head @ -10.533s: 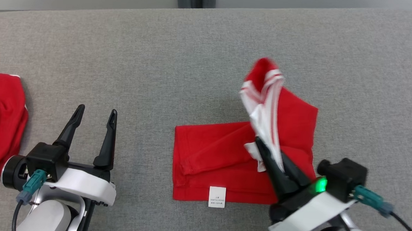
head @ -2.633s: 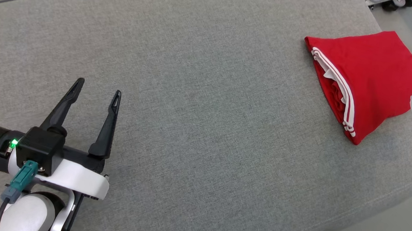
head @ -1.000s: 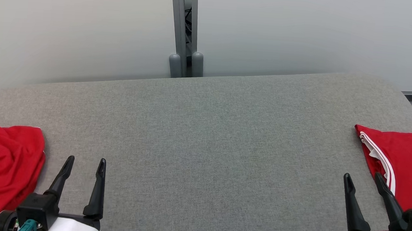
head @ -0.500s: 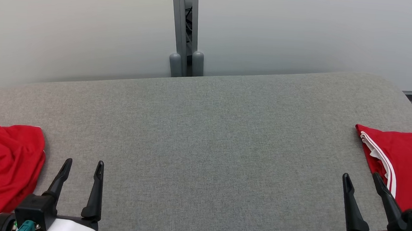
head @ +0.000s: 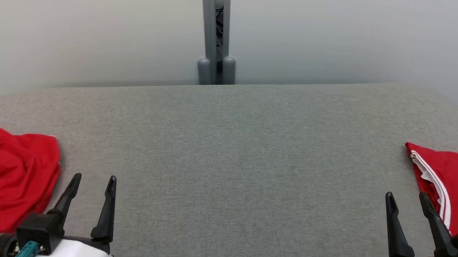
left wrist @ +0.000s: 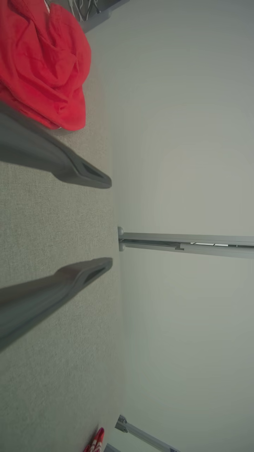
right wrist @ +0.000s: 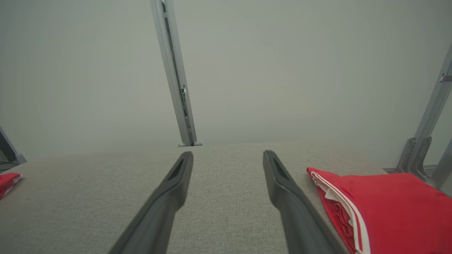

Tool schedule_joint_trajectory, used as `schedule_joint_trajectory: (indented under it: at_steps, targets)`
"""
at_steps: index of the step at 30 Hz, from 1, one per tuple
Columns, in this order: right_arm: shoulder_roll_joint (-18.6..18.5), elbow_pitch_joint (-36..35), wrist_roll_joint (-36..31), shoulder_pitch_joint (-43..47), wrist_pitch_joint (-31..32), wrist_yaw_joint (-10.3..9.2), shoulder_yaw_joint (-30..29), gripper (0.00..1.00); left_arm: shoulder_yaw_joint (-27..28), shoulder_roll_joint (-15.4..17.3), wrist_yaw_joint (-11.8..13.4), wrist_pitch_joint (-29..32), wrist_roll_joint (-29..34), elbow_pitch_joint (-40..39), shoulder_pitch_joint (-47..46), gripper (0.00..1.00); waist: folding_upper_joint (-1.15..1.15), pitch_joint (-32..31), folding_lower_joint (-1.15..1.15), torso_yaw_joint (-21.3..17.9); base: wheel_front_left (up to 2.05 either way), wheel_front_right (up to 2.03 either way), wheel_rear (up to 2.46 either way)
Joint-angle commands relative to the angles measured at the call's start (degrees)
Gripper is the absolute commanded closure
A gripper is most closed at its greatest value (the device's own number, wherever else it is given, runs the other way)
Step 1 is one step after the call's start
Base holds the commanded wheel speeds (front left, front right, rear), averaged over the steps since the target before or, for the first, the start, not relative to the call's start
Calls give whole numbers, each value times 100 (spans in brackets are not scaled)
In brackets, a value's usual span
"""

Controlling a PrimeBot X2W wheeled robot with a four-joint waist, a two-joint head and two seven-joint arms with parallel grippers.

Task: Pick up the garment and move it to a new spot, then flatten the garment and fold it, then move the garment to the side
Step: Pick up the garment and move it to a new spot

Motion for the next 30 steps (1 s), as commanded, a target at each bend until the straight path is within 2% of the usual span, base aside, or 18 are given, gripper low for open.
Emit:
schedule_joint_trajectory:
  at_steps: [1,3,14,18,23,30]
  targets:
    - [-13,-25,7,57,-18,-1,15,0,20,31,-5,-6,-2,26,-109,0,0,9,0,171,0,0,0]
    - [-15,-38,-16,60,-13,-1,15,0,22,24,-12,-11,-7,35,-128,0,0,15,0,264,0,0,0]
    - [-19,-112,-87,-92,20,-1,283,0,237,18,-12,-123,-100,84,-176,0,0,73,0,1601,0,0,0]
    - [-17,-66,-70,-157,14,-1,440,0,352,-1,-1,-172,-150,55,-103,0,0,74,0,1952,0,0,0]
    - [-19,-46,-65,-216,23,-1,560,0,401,-37,-10,-194,-168,34,-93,0,0,91,0,2178,0,0,0]
    - [-19,12,-50,-263,1,-1,610,0,415,-91,-12,-227,-166,37,-48,0,0,92,0,2235,0,0,0]
